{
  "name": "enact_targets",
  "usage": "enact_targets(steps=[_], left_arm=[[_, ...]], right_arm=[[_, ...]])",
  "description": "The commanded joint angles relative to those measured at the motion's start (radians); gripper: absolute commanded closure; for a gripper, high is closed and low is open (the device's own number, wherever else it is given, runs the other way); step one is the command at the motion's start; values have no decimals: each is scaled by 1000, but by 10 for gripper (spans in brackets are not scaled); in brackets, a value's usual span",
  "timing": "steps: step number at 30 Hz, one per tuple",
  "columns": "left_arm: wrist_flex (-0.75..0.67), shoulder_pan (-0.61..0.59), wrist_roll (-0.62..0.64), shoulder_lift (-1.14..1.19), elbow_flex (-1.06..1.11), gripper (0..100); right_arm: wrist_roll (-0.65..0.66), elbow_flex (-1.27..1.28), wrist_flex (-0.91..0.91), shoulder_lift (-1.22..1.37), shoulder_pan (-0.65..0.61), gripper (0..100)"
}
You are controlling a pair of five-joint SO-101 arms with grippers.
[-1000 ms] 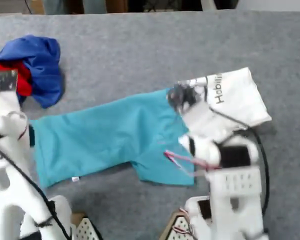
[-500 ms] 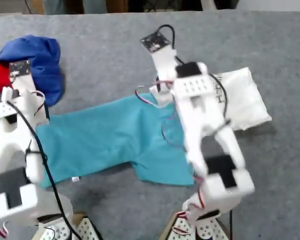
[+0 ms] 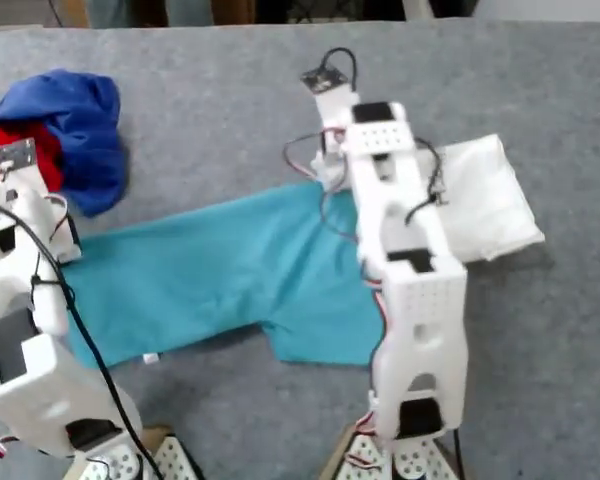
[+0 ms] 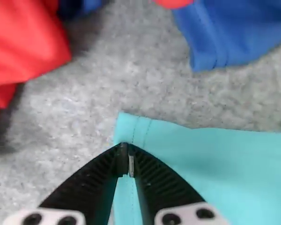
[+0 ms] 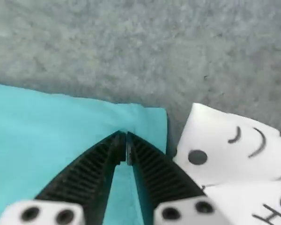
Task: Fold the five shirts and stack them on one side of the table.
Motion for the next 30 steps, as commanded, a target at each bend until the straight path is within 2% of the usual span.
enact_targets(steps=[1, 5, 8, 12, 14, 16, 20, 25, 30], left_arm=[[29, -12, 2, -48, -51, 971], [84, -5, 2, -132, -51, 971], [140, -5, 2, -232, -51, 971], [276, 5, 0, -388, -48, 971], [350, 7, -17, -460, -42, 971], [416, 1, -84, -511, -41, 971], [508, -2, -183, -566, -27, 971], [503, 4, -183, -565, 30, 971], [411, 1, -181, -565, 113, 971]], right_arm=[[0, -150, 114, -10, -5, 984], [14, -318, 244, -10, 2, 984], [112, -447, 405, -10, -14, 984], [137, -406, 408, -74, -28, 984], [143, -278, 408, -151, -61, 984], [160, -107, 405, -266, -97, 984], [334, 283, 391, -538, -163, 984], [494, 748, 249, -889, -186, 984], [641, 1158, 158, -1202, -190, 982]])
